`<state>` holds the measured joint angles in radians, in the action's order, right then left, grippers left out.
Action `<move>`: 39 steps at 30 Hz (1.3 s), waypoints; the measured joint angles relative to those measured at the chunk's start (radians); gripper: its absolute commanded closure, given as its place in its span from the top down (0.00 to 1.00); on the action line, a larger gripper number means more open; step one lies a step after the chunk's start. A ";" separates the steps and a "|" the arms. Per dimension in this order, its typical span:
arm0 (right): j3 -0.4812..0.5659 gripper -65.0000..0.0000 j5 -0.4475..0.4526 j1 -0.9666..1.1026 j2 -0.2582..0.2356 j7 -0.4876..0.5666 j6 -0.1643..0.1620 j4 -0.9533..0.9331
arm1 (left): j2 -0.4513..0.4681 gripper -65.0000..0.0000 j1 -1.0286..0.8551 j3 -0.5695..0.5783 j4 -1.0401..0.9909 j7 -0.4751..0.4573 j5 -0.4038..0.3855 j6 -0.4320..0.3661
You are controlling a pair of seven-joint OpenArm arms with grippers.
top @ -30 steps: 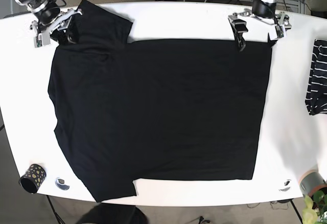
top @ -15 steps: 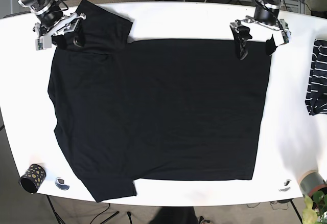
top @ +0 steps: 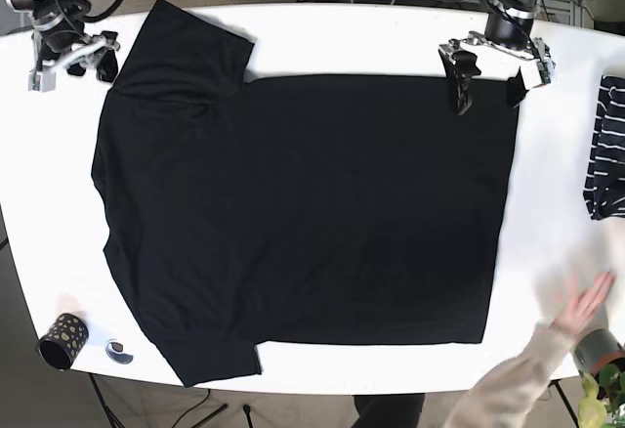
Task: Fold the T-shirt properly
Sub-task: 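Lower both grippers onto the black T-shirt's shoulder corners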
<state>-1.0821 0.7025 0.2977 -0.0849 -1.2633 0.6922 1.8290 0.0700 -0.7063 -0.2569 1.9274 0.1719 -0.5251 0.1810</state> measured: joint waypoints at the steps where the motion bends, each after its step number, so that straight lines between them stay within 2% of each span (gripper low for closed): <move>1: -0.011 0.60 -0.003 -0.006 -0.003 -0.010 -0.002 -0.027 | 0.000 0.96 0.001 0.000 0.000 0.000 0.000 0.001; 6: -0.016 0.60 -0.002 -0.016 -0.026 -0.063 0.000 -0.133 | 0.002 0.96 0.013 -0.002 -0.002 -0.003 0.000 0.000; 9: -0.016 0.60 0.001 -0.016 -0.031 -0.062 0.000 -0.166 | 0.002 0.96 0.012 0.002 -0.002 0.014 0.000 0.000; 14: -0.011 0.60 0.002 -0.011 -0.027 -0.065 0.000 -0.211 | 0.001 0.96 0.054 -0.004 -0.006 0.105 0.001 -0.001; 18: 0.010 0.60 0.036 -0.011 -0.039 -0.039 0.002 -0.266 | 0.001 0.96 0.069 -0.005 -0.005 0.105 0.000 0.004; 26: 0.026 0.60 0.035 -0.011 -0.037 -0.028 0.008 -0.269 | 0.001 0.96 0.062 -0.004 -0.005 0.120 0.000 0.002; 33: 0.109 0.60 0.034 0.041 -0.002 -0.024 0.008 -0.194 | 0.001 0.96 0.061 -0.004 -0.005 0.120 0.000 0.002; 37: 0.146 0.60 0.031 0.084 0.065 -0.037 0.008 -0.105 | 0.000 0.96 0.061 -0.004 -0.005 0.120 0.000 0.003; 39: 0.164 0.60 0.031 0.096 0.081 -0.043 0.008 -0.083 | 0.001 0.96 0.061 -0.004 -0.005 0.120 0.000 0.003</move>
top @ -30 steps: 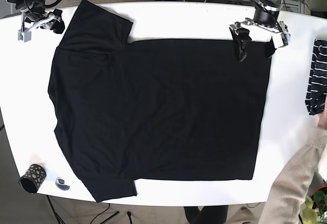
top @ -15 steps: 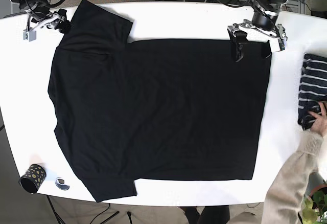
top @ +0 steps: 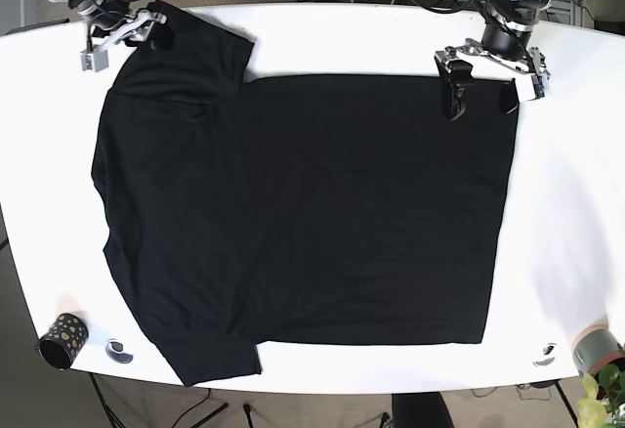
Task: Fold the T-shirt properly
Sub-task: 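Lower both grippers onto the black T-shirt's shoulder corners, then grasp the black T-shirt's shoulder corners with both grippers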
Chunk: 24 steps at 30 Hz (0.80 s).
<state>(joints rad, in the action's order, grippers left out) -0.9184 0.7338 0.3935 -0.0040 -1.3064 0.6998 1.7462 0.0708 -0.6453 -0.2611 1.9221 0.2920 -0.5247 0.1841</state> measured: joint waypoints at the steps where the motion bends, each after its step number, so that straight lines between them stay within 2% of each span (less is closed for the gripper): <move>1: 0.005 0.60 0.000 0.002 0.001 -0.001 0.000 0.003 | 0.000 0.96 0.000 0.000 0.000 0.000 0.000 0.000; 10: 0.014 0.57 -0.008 -0.007 -0.004 -0.011 0.000 0.005 | 0.000 0.96 0.000 -0.009 0.000 0.000 -0.001 -0.001; 13: 0.015 0.43 -0.011 -0.007 -0.004 -0.010 0.000 0.005 | -0.010 0.96 0.000 -0.064 0.000 0.001 -0.031 -0.001; 14: 0.015 0.35 -0.016 -0.007 -0.004 -0.010 0.000 0.005 | -0.011 0.96 0.000 -0.082 0.000 0.011 -0.046 -0.003; 18: 0.016 0.13 -0.030 -0.006 -0.001 -0.018 -0.003 0.002 | -0.009 0.95 0.006 -0.160 0.000 0.114 -0.117 -0.005; 20: 0.016 0.06 -0.031 -0.006 0.002 -0.021 -0.003 0.000 | -0.011 0.96 0.020 -0.190 0.000 0.159 -0.149 -0.004; 24: 0.045 0.06 -0.039 -0.002 -0.002 -0.022 -0.004 0.002 | -0.011 0.96 0.058 -0.261 -0.033 0.194 -0.237 0.011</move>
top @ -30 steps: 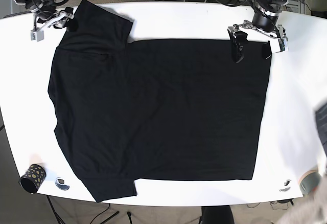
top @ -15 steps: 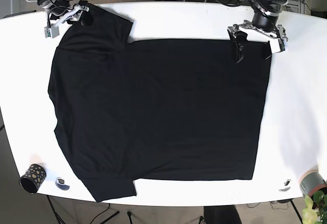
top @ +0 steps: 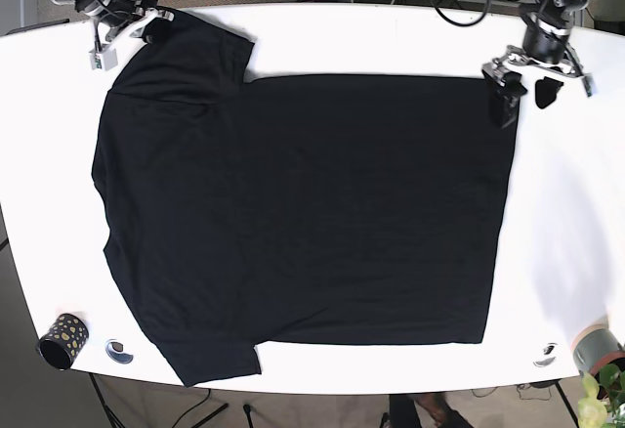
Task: Fold the T-shirt properly
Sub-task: 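Grasp the black T-shirt's shoulder corners with both grippers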
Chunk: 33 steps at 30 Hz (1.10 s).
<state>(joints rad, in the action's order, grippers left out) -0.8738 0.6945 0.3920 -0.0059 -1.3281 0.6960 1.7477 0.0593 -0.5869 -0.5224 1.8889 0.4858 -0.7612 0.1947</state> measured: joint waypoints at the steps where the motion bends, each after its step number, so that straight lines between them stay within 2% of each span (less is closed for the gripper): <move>1: 0.018 0.06 0.004 0.001 -0.002 0.000 0.000 0.001 | 0.000 0.96 0.006 -0.018 -0.018 0.000 -0.013 0.000; 5: 0.050 0.06 0.013 -0.003 0.005 0.000 0.001 0.002 | 0.006 0.96 0.017 -0.056 -0.109 0.047 -0.053 -0.014; 10: 0.049 0.06 0.016 0.000 0.005 0.000 0.000 0.002 | 0.006 0.96 0.019 -0.054 -0.153 0.100 -0.074 0.101; 19: 0.043 0.06 0.009 -0.019 0.002 -0.001 0.000 0.002 | 0.000 0.95 0.030 -0.051 -0.210 0.093 -0.086 0.103; 27: 0.044 0.06 0.001 -0.019 -0.002 -0.004 0.000 0.035 | 0.006 0.82 0.090 -0.025 -0.249 0.115 -0.090 0.113; 29: 0.044 0.06 0.002 -0.022 -0.002 -0.003 0.000 0.040 | 0.006 0.76 0.098 -0.026 -0.249 0.129 -0.088 0.113; 33: 0.042 0.06 0.001 -0.022 -0.002 -0.004 0.000 0.040 | 0.005 0.54 0.128 -0.029 -0.253 0.180 -0.081 0.109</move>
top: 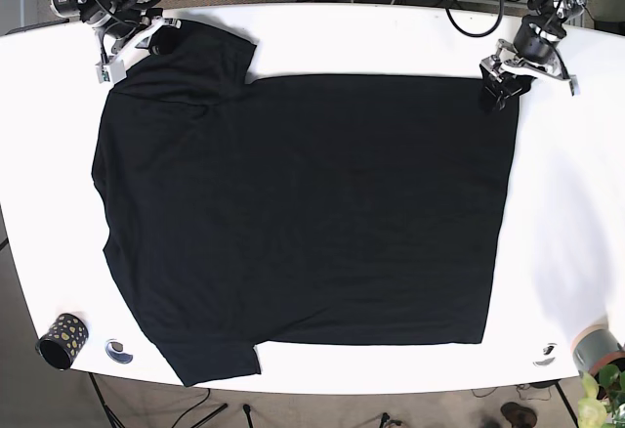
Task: Fold the T-shirt properly
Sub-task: 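Grasp the black T-shirt's shoulder corners with both grippers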
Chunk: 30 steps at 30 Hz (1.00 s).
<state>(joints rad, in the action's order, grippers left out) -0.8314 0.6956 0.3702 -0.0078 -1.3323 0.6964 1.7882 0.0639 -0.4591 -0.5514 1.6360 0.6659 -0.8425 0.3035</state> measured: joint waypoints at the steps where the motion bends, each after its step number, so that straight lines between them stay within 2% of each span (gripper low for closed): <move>1: 0.000 0.06 0.000 0.000 0.000 0.000 0.000 0.000 | 0.000 0.48 0.009 0.000 -0.002 0.001 0.009 -0.002; 5: 0.000 0.06 0.000 0.000 0.000 0.000 0.000 0.000 | 0.000 0.29 0.027 0.000 -0.005 0.000 0.009 -0.004; 15: 0.002 0.06 0.000 -0.003 0.000 0.000 0.000 0.000 | -0.002 0.01 0.055 0.005 -0.005 0.003 0.006 -0.003; 30: 0.000 0.06 -0.001 -0.022 0.000 0.001 0.000 0.000 | -0.002 0.00 0.051 -0.001 -0.004 0.003 0.007 -0.003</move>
<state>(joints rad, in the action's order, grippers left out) -0.8314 0.6949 0.3481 -0.0082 -1.3315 0.6964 1.7882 0.0616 -0.4076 -0.5526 1.6318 0.6689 -0.8356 0.3004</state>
